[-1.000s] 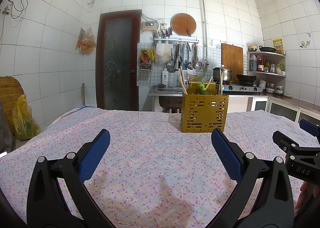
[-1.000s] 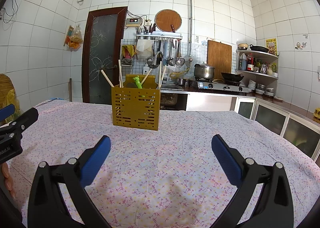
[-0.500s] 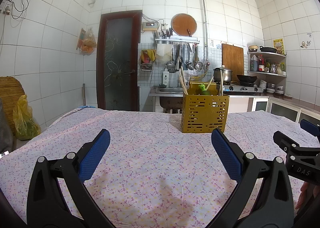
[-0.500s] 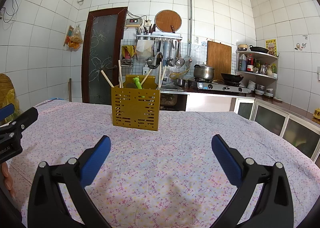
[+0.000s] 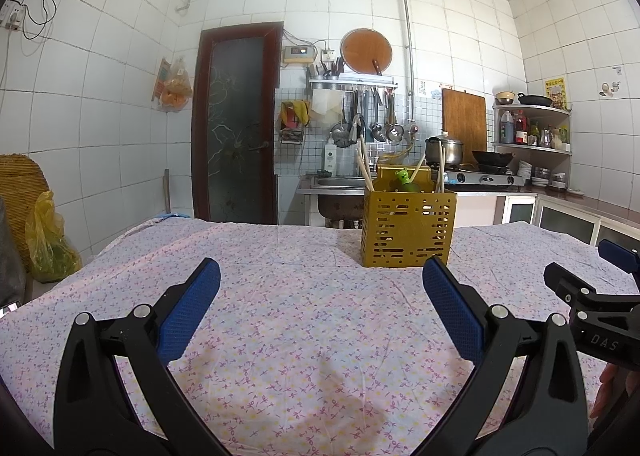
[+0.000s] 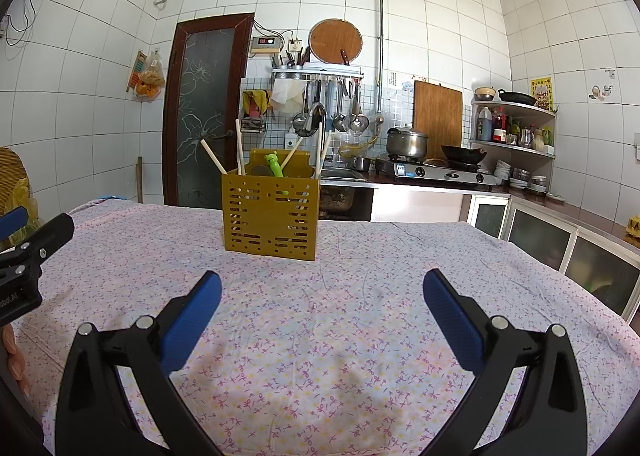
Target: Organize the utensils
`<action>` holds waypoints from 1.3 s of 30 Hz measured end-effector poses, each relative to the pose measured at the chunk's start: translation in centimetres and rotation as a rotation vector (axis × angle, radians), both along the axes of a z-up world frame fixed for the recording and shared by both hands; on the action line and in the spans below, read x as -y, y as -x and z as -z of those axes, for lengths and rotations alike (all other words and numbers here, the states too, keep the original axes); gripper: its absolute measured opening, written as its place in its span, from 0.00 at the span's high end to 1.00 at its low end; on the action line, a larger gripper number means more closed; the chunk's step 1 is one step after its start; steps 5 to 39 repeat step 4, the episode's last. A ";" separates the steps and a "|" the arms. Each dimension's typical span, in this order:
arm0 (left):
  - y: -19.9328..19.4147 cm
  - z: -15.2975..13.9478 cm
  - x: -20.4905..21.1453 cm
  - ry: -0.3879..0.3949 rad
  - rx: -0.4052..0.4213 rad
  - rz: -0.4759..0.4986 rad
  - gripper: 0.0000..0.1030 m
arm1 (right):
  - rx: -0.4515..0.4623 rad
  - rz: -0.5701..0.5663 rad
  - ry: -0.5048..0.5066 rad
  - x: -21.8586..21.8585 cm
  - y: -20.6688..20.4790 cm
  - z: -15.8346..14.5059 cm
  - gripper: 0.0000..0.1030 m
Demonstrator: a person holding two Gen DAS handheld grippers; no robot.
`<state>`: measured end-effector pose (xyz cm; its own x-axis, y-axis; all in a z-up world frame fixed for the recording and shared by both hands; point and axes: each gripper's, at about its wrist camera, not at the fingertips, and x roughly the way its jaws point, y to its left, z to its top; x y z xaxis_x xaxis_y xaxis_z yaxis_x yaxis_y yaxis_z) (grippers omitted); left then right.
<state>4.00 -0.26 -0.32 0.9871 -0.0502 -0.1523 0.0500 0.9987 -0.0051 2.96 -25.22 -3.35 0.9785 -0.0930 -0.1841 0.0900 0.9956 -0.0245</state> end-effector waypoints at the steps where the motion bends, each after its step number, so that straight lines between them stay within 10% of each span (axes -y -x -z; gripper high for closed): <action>1: 0.0 0.0 0.1 -0.001 0.000 0.003 0.05 | 0.000 0.000 0.000 0.0 0.0 0.0 0.04; 39: -0.1 0.1 0.0 0.003 -0.004 0.002 0.05 | 0.001 0.000 0.001 0.0 0.0 0.0 0.04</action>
